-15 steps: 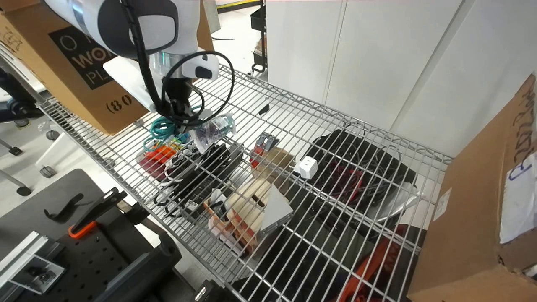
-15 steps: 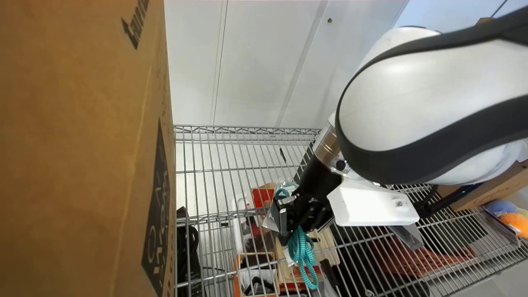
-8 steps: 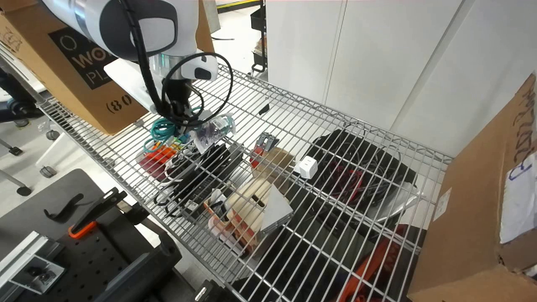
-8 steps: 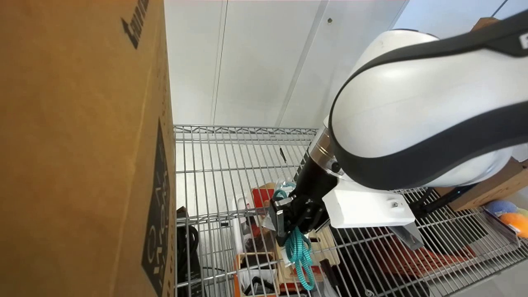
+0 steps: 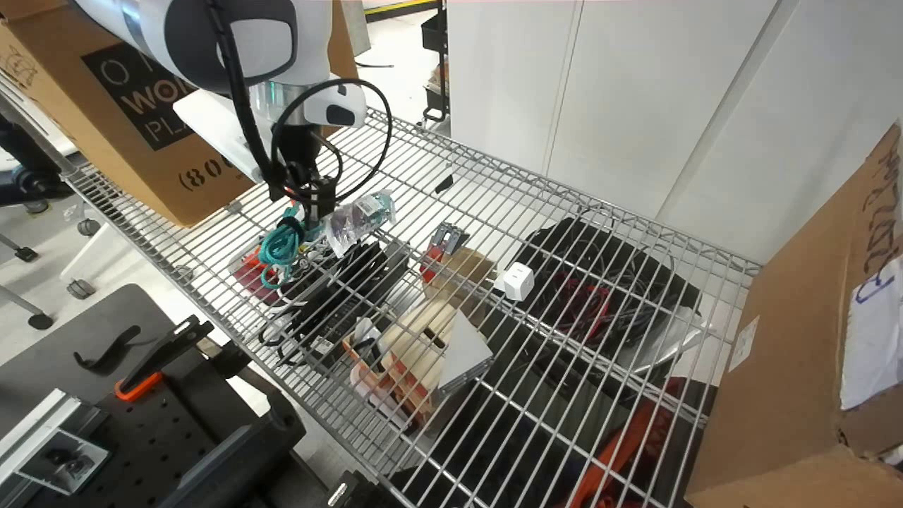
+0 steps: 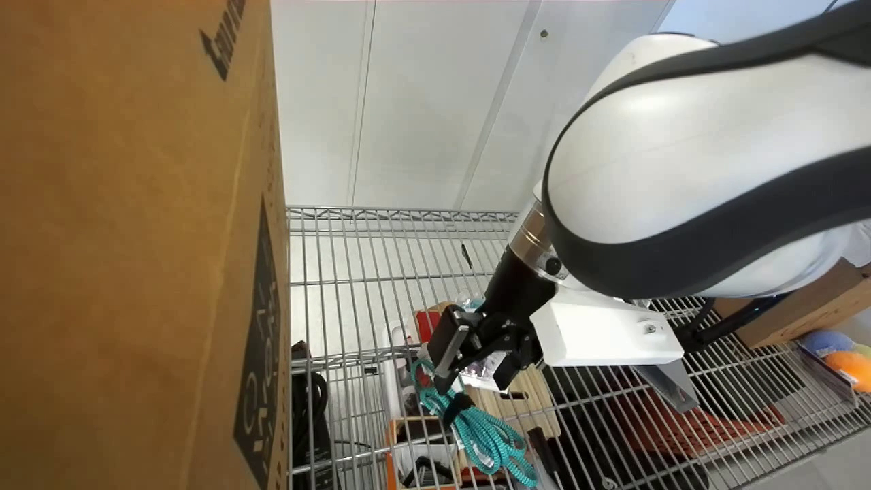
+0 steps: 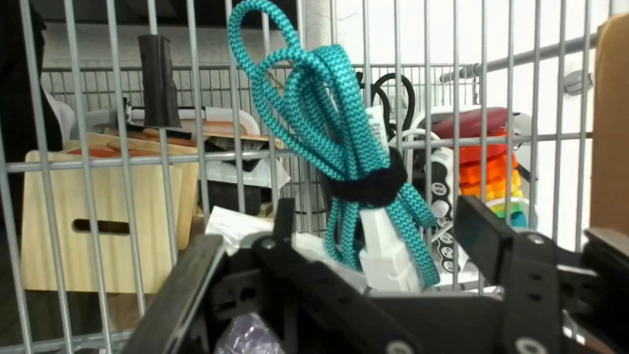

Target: Move the charger to the left

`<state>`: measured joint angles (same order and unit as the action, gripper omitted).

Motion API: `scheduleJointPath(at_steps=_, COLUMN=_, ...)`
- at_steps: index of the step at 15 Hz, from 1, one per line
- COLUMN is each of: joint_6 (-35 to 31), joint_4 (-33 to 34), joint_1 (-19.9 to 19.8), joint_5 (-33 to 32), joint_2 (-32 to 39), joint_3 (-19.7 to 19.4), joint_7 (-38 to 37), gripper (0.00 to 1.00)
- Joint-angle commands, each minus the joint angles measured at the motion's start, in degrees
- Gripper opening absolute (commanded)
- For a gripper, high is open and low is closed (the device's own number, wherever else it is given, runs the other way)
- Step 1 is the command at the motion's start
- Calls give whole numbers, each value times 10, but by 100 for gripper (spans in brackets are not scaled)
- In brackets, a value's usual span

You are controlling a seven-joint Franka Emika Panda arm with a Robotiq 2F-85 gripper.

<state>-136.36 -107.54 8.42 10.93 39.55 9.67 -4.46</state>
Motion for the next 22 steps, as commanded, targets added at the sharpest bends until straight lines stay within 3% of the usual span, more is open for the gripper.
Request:
scheduleJointPath(at_steps=1, joint_6=6, joint_4=-8, joint_1=4, joint_5=0, joint_2=-31, joint_3=-3, joint_7=-8, gripper=100)
scheduleJointPath(at_steps=15, joint_6=-8, joint_4=-108, joint_1=-9, joint_5=1, joint_2=-176, joint_3=-49, joint_7=-95, gripper=100)
scheduleJointPath(at_steps=19, joint_6=-1, joint_4=-127, joint_1=-5, joint_5=-8, joint_2=-193, joint_3=-66, joint_7=-128, gripper=100)
scheduleJointPath(at_steps=22, joint_6=-4, joint_4=-108, joint_1=-10, joint_5=-1, joint_2=-170, joint_3=-58, joint_7=-107, gripper=100)
